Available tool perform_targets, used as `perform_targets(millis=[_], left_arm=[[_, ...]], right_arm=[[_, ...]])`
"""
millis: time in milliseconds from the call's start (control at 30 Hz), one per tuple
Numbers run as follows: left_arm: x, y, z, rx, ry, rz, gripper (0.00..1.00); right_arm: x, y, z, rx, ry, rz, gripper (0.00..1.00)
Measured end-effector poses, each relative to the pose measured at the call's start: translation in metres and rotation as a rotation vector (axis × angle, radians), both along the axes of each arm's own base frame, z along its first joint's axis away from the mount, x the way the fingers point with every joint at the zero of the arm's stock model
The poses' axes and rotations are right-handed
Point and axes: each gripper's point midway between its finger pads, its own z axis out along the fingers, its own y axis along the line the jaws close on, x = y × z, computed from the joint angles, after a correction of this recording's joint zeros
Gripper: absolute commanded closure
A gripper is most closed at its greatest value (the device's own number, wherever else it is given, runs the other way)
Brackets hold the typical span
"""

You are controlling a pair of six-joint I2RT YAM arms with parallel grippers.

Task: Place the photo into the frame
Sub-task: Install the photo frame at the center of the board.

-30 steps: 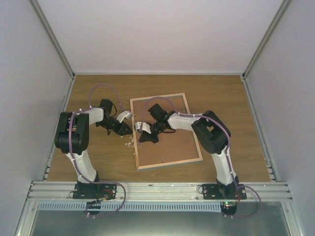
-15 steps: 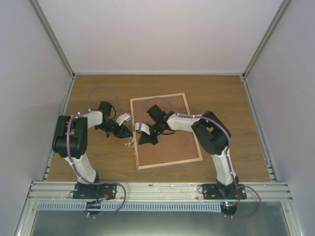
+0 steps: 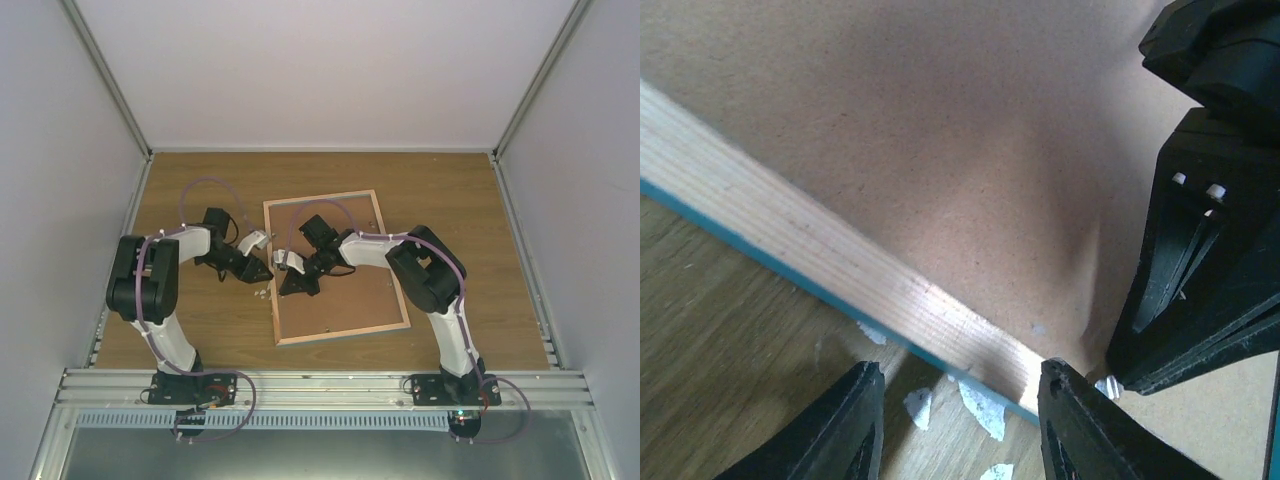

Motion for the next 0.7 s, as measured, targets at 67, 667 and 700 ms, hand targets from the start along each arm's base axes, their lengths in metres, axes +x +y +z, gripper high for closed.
perform_targets(millis=[67, 667, 700], left_arm=[[-0.0004, -0.0025, -0.001, 0.0, 0.007, 0.001, 0.58], [0.0053, -0.0048, -0.0084, -0.008, 0.107, 0.08, 0.68], [0.0054, -0.0047, -0.0084, -0.008, 0.108, 0.082, 0.68]], right_arm=[[-0.0007, 0.0003, -0.0003, 0.004, 0.004, 0.003, 0.99], [-0.0084, 0.0019, -0.0009, 0.039, -0.014, 0.156, 0.99], [-0.0077, 0.0021, -0.0014, 0.034, -0.008, 0.146, 0.99]])
